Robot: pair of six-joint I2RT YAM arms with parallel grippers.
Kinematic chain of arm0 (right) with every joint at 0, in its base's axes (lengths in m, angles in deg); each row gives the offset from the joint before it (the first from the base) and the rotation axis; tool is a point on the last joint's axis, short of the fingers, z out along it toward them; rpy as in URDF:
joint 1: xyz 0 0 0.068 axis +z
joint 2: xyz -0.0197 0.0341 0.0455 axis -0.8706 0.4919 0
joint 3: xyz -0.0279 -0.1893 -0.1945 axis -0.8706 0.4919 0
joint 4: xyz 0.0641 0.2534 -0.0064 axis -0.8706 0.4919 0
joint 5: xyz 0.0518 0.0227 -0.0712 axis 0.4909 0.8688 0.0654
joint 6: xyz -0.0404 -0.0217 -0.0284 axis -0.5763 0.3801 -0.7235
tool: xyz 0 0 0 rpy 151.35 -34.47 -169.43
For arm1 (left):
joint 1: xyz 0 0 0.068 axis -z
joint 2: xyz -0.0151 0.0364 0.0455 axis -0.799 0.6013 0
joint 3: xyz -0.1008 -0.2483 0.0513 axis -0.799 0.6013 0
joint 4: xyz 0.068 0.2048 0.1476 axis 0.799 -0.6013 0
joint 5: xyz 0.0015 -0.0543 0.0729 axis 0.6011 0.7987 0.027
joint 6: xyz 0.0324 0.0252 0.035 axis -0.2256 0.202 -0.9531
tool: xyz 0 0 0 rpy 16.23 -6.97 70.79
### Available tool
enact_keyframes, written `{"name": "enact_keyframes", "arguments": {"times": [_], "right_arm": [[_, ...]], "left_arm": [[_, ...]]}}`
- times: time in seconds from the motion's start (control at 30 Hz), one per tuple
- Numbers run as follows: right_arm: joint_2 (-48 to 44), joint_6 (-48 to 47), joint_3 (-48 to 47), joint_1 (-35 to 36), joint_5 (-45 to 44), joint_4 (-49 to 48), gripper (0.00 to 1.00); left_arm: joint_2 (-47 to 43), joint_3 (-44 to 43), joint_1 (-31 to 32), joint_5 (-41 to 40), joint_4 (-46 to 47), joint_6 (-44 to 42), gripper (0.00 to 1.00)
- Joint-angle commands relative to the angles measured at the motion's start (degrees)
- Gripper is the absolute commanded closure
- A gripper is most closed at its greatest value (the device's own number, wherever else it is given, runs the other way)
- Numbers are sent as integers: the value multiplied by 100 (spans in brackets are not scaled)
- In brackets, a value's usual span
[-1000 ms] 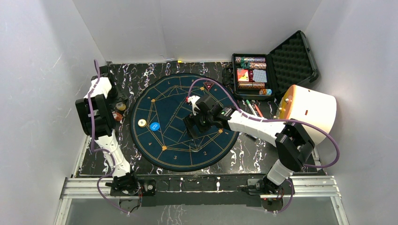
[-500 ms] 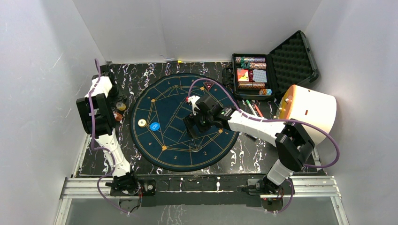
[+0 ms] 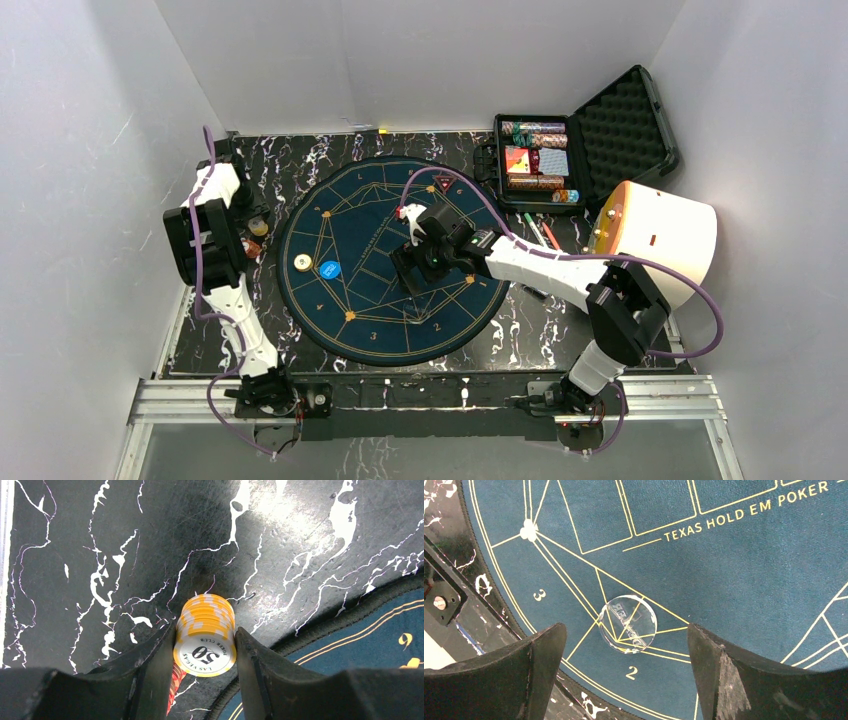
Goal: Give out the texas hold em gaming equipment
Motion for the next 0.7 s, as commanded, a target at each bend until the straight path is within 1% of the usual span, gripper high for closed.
{"name": "enact_keyframes", "arguments": {"times": [0.0,0.2,0.33,0.43,0.57,0.67], "right_arm": [[7,-27,-33,-17,39,-196,2],[-5,-23,-36,-12,46,-195,2],[-16,-30,-57,-17,8,-176,2],[-63,-11,-107,-24,-95,-108,2],[-275,42,-232,-146,-557,236,2],[-626,184,-247,-447,-968,485,2]], "left_arm": [[-139,-23,-12,28,-127,-42,63],[-269,-227,-14,-20,-284,-96,73],[-419,-489,41,-89,-548,-104,76],[-496,-733,204,-161,-817,-115,78],[-750,-790,680,-202,-1120,16,79],[-910,-646,1453,-314,-1225,263,78]]}}
